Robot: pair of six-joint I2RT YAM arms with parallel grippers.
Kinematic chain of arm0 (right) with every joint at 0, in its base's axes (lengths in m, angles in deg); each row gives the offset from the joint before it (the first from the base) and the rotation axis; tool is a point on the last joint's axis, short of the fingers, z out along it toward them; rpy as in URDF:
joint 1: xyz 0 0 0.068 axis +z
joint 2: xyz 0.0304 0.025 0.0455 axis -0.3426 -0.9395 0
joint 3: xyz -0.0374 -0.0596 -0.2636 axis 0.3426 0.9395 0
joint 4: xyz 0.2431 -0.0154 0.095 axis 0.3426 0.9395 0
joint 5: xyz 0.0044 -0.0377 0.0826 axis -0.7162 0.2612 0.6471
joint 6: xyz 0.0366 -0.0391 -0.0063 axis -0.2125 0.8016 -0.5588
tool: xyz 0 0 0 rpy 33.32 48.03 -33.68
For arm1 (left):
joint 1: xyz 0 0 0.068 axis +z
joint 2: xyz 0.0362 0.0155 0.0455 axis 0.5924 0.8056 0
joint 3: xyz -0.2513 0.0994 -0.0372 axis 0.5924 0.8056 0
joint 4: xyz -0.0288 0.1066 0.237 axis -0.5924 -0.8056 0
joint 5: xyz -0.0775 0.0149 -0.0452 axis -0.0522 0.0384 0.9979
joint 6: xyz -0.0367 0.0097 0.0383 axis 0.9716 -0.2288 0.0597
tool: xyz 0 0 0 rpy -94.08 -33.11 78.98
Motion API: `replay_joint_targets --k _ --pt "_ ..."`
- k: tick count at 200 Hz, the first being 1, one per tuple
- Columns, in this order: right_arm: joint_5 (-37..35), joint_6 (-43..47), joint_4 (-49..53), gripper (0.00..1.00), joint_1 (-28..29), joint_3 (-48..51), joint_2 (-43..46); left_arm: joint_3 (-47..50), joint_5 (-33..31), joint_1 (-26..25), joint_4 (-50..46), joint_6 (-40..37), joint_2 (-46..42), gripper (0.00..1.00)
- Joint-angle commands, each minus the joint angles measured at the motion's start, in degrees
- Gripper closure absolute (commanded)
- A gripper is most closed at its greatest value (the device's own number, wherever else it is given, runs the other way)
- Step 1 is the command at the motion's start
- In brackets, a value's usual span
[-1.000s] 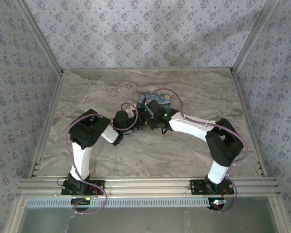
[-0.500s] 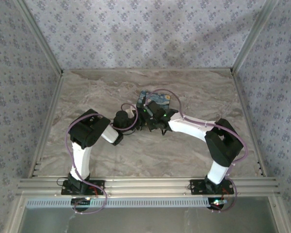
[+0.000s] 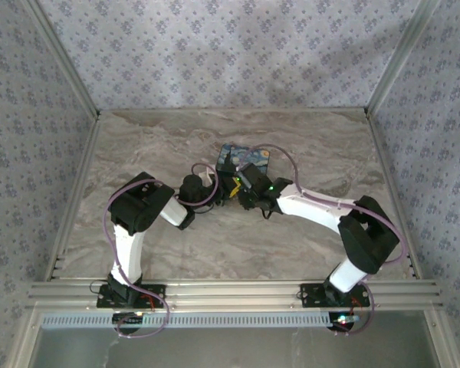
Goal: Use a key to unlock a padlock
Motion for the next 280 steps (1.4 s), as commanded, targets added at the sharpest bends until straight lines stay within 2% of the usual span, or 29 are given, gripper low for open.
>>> replay_joint_targets --k 1,48,80,129,163,204,247,280 --pt "0.3 -2.7 -0.7 0.67 -0.7 1.7 2.1 0.6 1.5 0.3 -0.5 -3.0 -0.2 0.93" --pt "1.8 -4.2 -3.5 0.68 -2.2 3.1 1.2 2.4 1.9 0.3 -3.8 -5.5 0.5 0.88" --pt "3.6 -4.8 -5.1 0.69 -3.4 2.6 -0.8 2.2 3.2 0.3 -9.9 -8.1 -0.6 0.84" --pt "5.6 -5.4 -6.3 0.75 -6.3 0.4 -4.8 2.8 3.4 0.5 -14.6 -10.9 -3.5 0.72" --pt "2.9 -5.2 -5.7 0.74 -7.9 -1.6 -7.1 3.6 3.4 0.7 -15.2 -11.6 -5.0 0.65" --pt "1.2 -2.5 -6.6 0.71 -8.8 -3.3 -7.8 5.1 2.0 1.1 -20.0 -15.4 -10.7 0.64" --pt "-0.5 -1.1 -6.8 0.63 -4.2 -1.2 -5.9 6.0 -2.3 2.5 -33.6 -23.3 -20.8 0.58" --pt "-2.3 -1.5 -7.1 0.6 -1.6 -1.2 -8.2 4.2 -5.9 4.0 -46.0 -30.4 -28.3 0.55"
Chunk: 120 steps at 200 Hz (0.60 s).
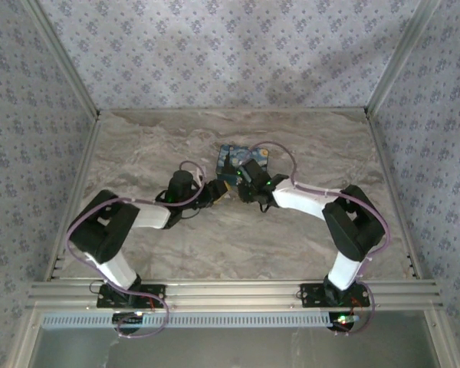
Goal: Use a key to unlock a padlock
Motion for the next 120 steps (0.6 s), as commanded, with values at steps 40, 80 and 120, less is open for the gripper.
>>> replay_joint_targets --k 40,80,120 --pt "-4.4 0.0 -0.1 0.58 2.2 -2.2 -5.0 -2.3 -6.1 2.8 -18.4 -11.4 -9.6 0.53" --pt "-5.3 -1.1 1.0 0.57 2.9 -3.5 -7.4 -1.4 -6.4 4.4 -19.1 -11.6 -11.0 0.53" --pt "-5.0 -2.2 0.8 0.58 3.4 -4.1 -8.8 -1.2 -6.2 4.5 -19.0 -11.6 -10.8 0.53"
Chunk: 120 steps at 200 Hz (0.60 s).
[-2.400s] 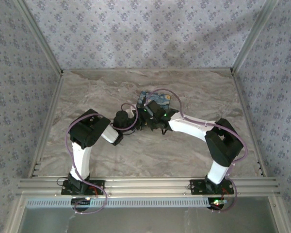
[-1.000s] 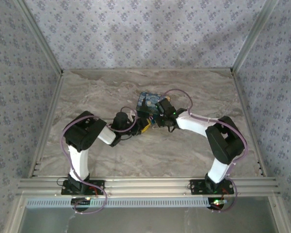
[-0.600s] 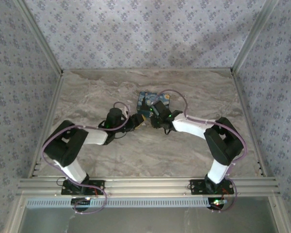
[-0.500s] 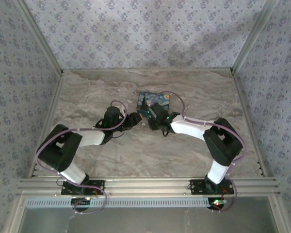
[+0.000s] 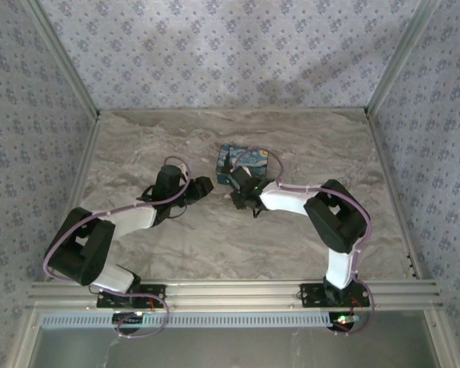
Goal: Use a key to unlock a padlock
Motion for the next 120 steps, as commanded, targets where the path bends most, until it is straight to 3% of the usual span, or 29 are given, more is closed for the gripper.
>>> replay_joint_targets --k 1,16,120 --pt "-1.3 -1.7 1.2 0.58 0.6 -1.8 -1.3 -0.5 -0.5 0.2 -0.9 -1.4 -1.1 0.53" --pt "-1.6 -2.2 1.7 0.58 0.7 -2.7 -2.2 -0.5 -0.5 0.3 -0.9 -1.4 -1.0 0.53" --pt "-2.3 -3.8 3.8 0.87 0.2 -0.4 -1.7 -0.8 -0.2 0.8 -1.0 -1.8 -1.5 0.52"
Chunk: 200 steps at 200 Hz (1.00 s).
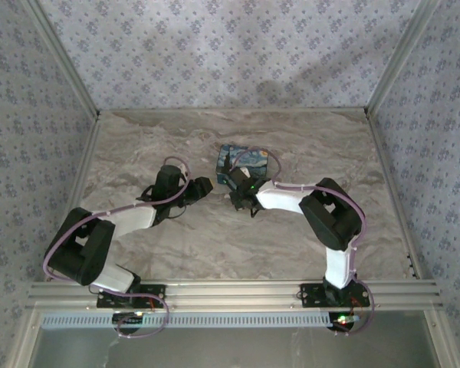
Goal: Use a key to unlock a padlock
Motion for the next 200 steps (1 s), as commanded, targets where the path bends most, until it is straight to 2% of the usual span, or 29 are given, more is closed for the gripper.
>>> replay_joint_targets --k 1,37,124,169,200 --pt "-1.1 -1.0 1.9 0.87 -0.2 1.4 0.4 -0.7 -0.2 0.3 -0.4 -1.6 -1.5 0.52" --pt "-1.1 0.3 2.2 1.0 -0.1 1.9 1.8 -1.4 -0.6 0.8 -0.6 -2.1 -1.0 0.52" --pt "5.7 14.6 1.4 1.0 -2.5 4.3 9.1 -9.6 -2.5 5.0 -2.6 -5.0 5.3 0.52" --pt "9.3 23.7 0.0 1.0 -3.6 5.2 10.2 -15.9 -2.0 5.2 -5.1 -6.5 11.2 0.52" --pt "8.8 27.8 -1.3 1.0 -3.9 4.8 10.0 -18.8 -0.6 5.2 -5.3 -6.4 14.8 0.52"
